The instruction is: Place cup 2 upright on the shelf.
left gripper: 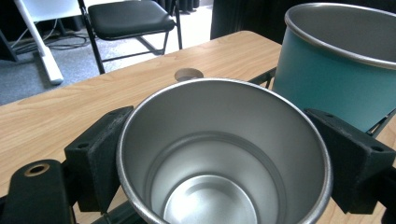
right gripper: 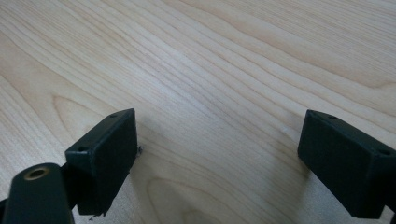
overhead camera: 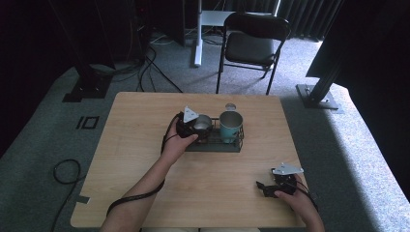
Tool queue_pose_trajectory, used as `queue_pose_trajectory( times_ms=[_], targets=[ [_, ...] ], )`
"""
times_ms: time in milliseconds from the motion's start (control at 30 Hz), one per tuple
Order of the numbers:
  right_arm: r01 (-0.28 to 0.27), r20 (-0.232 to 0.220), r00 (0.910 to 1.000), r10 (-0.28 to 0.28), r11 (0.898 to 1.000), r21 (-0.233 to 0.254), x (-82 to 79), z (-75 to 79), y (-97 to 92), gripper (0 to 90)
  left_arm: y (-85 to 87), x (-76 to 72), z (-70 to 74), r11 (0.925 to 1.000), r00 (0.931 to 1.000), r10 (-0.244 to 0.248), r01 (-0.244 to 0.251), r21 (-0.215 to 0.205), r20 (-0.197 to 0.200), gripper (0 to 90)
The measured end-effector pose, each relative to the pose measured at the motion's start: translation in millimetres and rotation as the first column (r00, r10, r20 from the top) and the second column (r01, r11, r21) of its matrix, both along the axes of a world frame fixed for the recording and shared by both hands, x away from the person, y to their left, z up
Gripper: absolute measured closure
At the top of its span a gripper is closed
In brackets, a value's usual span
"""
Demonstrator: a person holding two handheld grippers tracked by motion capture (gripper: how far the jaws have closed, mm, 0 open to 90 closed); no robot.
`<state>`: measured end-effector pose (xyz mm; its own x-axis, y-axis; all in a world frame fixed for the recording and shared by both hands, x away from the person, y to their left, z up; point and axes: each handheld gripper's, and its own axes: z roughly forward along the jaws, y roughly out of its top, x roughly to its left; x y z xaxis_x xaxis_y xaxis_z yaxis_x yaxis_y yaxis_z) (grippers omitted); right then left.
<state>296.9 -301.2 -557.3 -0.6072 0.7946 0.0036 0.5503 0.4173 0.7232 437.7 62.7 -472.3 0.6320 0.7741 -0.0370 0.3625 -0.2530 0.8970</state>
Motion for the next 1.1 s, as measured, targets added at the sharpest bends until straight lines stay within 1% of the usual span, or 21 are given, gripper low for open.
queue_pose_trajectory(
  times_ms=[167,200,267,300,367,400,467,567,600,700,733,967,1067,1100],
  targets=[
    [0.000,0.000,1.0000,0.000,1.000,0.000,0.0,0.0,0.0,11.6,-0.3,1.4,-2.9,0.9999,1.0000,-0.002,0.003,0.017,-0.008,13.9],
    [0.000,0.000,1.0000,0.000,1.000,0.000,0.0,0.0,0.0,11.6,-1.6,1.3,-5.1,0.9997,0.9999,-0.012,0.012,0.023,-0.004,13.8],
    [0.000,0.000,1.0000,0.000,1.000,0.000,0.0,0.0,0.0,11.6,-3.0,0.9,-3.5,0.9989,0.9998,-0.017,0.017,0.044,-0.011,13.6],
    [0.000,0.000,1.0000,0.000,1.000,0.000,0.0,0.0,0.0,11.6,-3.3,1.1,-2.4,0.9990,0.9996,-0.019,0.020,0.041,-0.022,11.3],
    [0.000,0.000,1.0000,0.000,1.000,0.000,0.0,0.0,0.0,11.6,-3.3,0.9,-1.0,0.9993,0.9997,-0.015,0.016,0.035,-0.020,10.2],
    [0.000,0.000,1.0000,0.000,1.000,0.000,0.0,0.0,0.0,11.6,-2.6,0.6,2.4,0.9989,1.0000,-0.006,0.006,0.046,-0.007,10.1],
    [0.000,0.000,1.0000,0.000,1.000,0.000,0.0,0.0,0.0,11.6,-0.5,0.0,5.7,0.9995,0.9999,-0.008,0.008,0.031,-0.011,8.9],
    [0.000,0.000,1.0000,0.000,1.000,0.000,0.0,0.0,0.0,11.6,1.3,-1.4,7.8,0.9994,0.9999,-0.007,0.008,0.035,-0.010,8.8],
    [0.000,0.000,1.0000,0.000,1.000,0.000,0.0,0.0,0.0,11.6,3.2,-3.6,9.1,0.9999,0.9998,-0.011,0.011,0.013,-0.016,8.8],
    [0.000,0.000,1.0000,0.000,1.000,0.000,0.0,0.0,0.0,11.6,5.1,-4.9,10.3,0.9999,0.9998,-0.012,0.013,0.005,-0.017,8.8],
    [0.000,0.000,1.0000,0.000,1.000,0.000,0.0,0.0,0.0,11.6,7.7,-6.4,12.5,0.9999,0.9998,-0.011,0.011,-0.009,-0.014,8.8],
    [0.000,0.000,1.0000,0.000,1.000,0.000,0.0,0.0,0.0,11.6,13.0,-11.0,17.4,0.9996,0.9997,-0.017,0.017,-0.025,-0.018,8.8],
    [0.000,0.000,1.0000,0.000,1.000,0.000,0.0,0.0,0.0,11.6,17.7,-15.7,19.8,0.9992,0.9996,-0.020,0.019,-0.034,-0.017,8.8],
    [0.000,0.000,1.0000,0.000,1.000,0.000,0.0,0.0,0.0,11.6,18.9,-17.2,20.0,0.9994,0.9997,-0.017,0.017,-0.032,-0.017,8.8]
  ],
)
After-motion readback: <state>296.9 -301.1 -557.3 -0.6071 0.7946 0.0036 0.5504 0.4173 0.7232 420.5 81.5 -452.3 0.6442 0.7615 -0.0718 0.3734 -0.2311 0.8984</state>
